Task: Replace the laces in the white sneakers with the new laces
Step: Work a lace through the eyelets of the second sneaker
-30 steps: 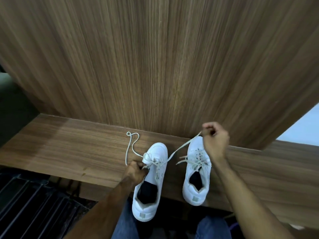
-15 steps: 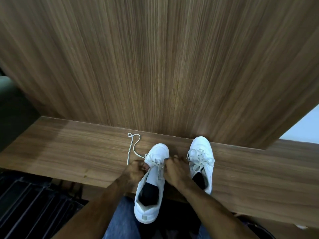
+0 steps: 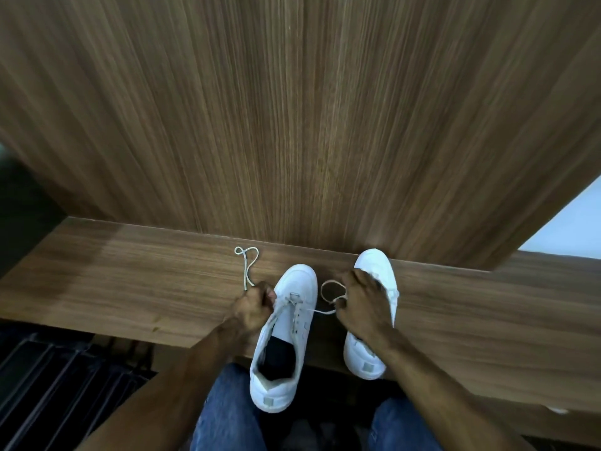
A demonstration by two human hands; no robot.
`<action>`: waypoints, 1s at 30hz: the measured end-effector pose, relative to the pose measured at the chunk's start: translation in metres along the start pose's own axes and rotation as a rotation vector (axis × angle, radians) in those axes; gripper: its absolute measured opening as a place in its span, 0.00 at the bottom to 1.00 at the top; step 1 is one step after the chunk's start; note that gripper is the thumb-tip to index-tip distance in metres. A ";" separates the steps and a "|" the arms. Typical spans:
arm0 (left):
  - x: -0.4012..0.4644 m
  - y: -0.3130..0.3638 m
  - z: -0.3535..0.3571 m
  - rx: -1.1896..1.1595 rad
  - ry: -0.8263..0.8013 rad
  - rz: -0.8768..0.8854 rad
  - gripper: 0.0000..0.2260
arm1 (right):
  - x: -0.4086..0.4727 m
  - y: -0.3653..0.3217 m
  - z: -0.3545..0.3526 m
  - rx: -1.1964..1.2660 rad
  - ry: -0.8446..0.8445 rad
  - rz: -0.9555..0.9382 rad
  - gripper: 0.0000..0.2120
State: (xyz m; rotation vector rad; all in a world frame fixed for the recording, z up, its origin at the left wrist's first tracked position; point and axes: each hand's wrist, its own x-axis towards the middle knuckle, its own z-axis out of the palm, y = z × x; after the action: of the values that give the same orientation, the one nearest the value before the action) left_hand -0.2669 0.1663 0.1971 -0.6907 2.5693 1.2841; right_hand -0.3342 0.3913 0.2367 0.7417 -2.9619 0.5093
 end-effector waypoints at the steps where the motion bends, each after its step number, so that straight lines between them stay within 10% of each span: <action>1: 0.002 0.000 0.000 0.022 -0.027 0.001 0.12 | -0.001 -0.008 0.004 0.022 -0.050 -0.045 0.16; 12: -0.003 0.017 0.004 0.606 0.075 -0.011 0.14 | -0.004 -0.028 0.025 -0.241 -0.255 -0.115 0.10; 23: 0.000 0.020 0.006 0.607 0.209 -0.094 0.11 | 0.010 -0.019 0.007 -0.357 -0.257 -0.149 0.12; 30: -0.013 0.036 -0.001 0.097 0.365 0.035 0.06 | 0.018 -0.019 -0.019 0.502 -0.442 0.188 0.14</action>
State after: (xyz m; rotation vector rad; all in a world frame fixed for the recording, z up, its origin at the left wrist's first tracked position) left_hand -0.2730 0.1887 0.2278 -0.9402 2.9189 1.1209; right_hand -0.3417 0.3739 0.2628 0.6765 -3.3641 1.2910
